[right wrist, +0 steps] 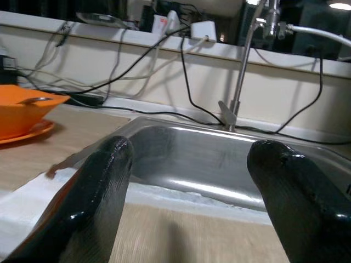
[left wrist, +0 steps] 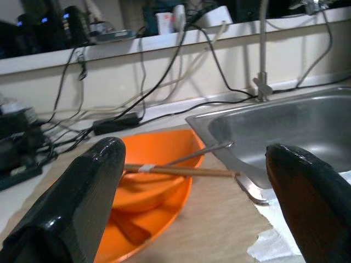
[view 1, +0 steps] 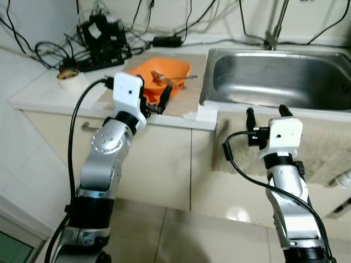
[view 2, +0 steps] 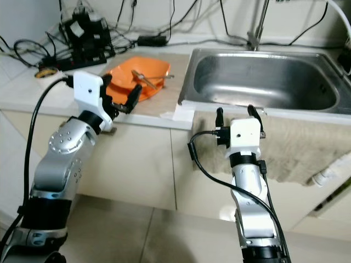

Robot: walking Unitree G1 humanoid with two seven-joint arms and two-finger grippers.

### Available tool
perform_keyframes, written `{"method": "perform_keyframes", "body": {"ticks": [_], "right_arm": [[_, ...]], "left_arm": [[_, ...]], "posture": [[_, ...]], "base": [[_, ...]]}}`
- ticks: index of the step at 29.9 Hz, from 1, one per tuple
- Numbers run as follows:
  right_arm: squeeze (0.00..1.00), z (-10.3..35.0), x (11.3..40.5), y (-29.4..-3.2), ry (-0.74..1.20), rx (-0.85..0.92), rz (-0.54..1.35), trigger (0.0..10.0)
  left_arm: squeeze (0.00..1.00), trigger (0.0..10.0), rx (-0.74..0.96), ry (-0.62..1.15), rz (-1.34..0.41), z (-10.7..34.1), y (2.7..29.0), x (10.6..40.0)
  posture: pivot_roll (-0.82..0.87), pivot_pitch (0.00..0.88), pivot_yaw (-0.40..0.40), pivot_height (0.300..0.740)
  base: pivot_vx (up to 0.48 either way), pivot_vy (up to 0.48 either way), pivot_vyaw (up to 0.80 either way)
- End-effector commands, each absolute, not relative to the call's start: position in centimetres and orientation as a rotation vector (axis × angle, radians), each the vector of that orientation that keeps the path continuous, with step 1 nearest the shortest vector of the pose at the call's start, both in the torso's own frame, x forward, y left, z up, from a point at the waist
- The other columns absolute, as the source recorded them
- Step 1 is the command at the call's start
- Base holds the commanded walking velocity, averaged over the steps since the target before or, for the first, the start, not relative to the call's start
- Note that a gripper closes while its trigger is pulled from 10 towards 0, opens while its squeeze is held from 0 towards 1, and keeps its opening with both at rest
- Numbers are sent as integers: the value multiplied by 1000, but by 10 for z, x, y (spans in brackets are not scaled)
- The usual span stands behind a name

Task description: Kitchen organization

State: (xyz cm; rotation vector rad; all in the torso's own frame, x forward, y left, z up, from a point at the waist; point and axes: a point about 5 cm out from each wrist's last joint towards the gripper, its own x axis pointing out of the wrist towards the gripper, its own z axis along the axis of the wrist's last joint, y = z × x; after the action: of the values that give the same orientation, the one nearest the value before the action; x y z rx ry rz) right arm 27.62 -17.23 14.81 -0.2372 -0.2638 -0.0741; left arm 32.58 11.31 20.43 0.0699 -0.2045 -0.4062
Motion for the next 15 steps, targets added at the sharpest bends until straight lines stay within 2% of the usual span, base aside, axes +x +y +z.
{"method": "perform_keyframes", "body": {"ticks": [1,11,15], "right_arm": [[0,151,277,-166,-280,-222,-56,10000],[0,148,278,-162,-272,-216,-41,10000],[0,148,279,-162,-272,-215,-36,10000]], "left_arm": [[0,10000,88,-224,-394,211,118,326],[0,10000,157,-252,-450,217,105,325],[0,10000,160,-248,-457,216,102,325]], "posture": [[-44,0,78,740],[-46,0,82,740],[-45,0,84,740]], "base": [[480,0,0],[480,0,0],[247,-409,0]]}}
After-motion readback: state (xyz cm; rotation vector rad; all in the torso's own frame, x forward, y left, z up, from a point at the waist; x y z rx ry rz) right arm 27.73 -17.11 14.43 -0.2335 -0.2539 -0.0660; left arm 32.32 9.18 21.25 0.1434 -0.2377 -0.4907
